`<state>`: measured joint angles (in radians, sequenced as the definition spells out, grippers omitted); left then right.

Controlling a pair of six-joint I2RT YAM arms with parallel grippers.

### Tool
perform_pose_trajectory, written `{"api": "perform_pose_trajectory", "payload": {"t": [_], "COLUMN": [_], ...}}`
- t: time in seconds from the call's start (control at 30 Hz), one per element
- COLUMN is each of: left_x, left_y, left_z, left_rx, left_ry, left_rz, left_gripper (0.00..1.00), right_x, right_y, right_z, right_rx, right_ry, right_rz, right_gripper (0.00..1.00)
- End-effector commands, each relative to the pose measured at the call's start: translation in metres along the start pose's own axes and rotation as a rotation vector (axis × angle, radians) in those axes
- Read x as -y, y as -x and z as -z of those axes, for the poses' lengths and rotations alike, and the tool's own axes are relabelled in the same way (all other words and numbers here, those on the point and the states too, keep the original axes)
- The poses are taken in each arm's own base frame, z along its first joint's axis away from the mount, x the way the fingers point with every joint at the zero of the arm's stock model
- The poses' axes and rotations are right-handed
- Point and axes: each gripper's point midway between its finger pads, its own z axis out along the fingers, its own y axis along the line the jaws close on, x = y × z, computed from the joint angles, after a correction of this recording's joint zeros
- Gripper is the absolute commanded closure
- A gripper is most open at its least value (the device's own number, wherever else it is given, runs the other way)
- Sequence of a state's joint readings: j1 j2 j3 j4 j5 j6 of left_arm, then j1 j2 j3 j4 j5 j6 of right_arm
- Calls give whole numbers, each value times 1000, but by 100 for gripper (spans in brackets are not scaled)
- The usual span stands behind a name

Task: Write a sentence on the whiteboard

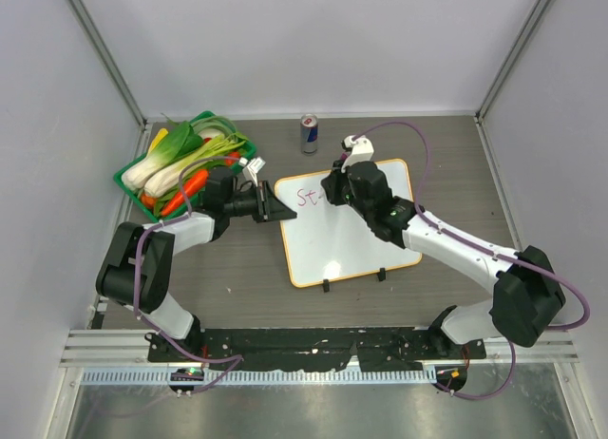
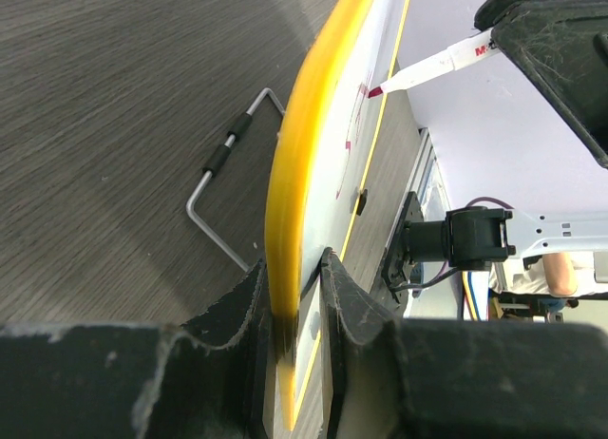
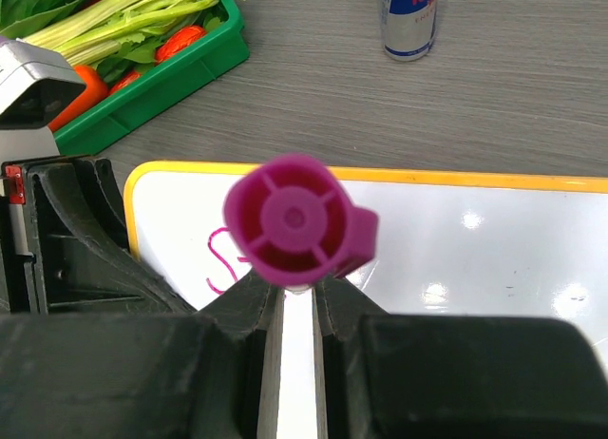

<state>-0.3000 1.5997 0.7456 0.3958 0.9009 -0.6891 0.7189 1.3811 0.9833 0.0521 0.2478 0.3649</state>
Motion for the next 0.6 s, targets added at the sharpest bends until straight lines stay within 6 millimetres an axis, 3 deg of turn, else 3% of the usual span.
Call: {"api": "perform_pose_trajectory", "payload": {"t": [0.0,0.3,0.57], "left_x": [-16,-17,-16], "left_y": [-25,-25,-26], "left_z": [-7,-7,-7], "left_rx": [-66,-66,-69], "left_ry": [67,67,64], "left_rz": [-11,-13,-11], "left_gripper": [100,100,100], "right_x": [7,22,16], "right_y": [14,21,27], "right_z": [-3,-3,-8], "right_rx": [44,61,71], "right_ry": [-31,-89,-70], "right_rz": [5,-12,-29], "right_gripper": [98,99,99]}}
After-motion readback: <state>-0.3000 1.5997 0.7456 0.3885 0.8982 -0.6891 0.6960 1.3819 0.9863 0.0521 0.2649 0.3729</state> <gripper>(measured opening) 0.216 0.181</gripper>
